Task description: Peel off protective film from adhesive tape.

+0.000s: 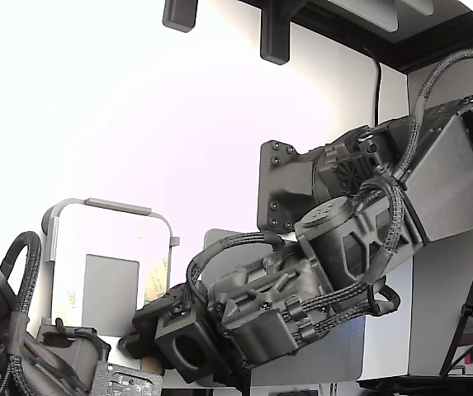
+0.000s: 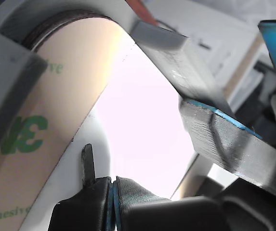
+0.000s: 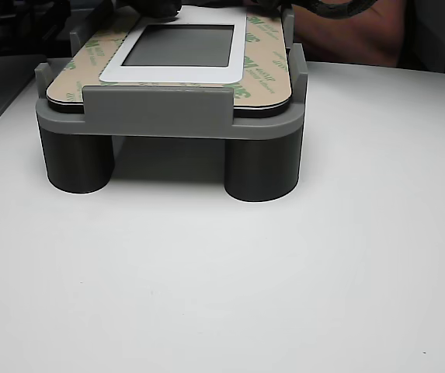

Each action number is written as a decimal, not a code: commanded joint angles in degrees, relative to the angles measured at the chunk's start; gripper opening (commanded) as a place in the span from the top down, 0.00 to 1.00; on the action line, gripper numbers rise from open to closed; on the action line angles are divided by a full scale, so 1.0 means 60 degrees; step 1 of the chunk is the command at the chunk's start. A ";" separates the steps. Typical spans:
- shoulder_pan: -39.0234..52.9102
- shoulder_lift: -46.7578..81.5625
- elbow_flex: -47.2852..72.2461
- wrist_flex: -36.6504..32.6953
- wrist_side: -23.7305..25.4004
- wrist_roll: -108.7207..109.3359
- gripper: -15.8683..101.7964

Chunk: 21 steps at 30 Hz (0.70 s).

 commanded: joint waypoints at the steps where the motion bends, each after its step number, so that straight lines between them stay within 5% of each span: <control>1: -0.0088 0.0278 -0.0132 -0.0132 0.0015 0.0029 0.94; 21: 0.0088 0.0381 -0.0029 -0.0132 0.0146 0.0220 0.94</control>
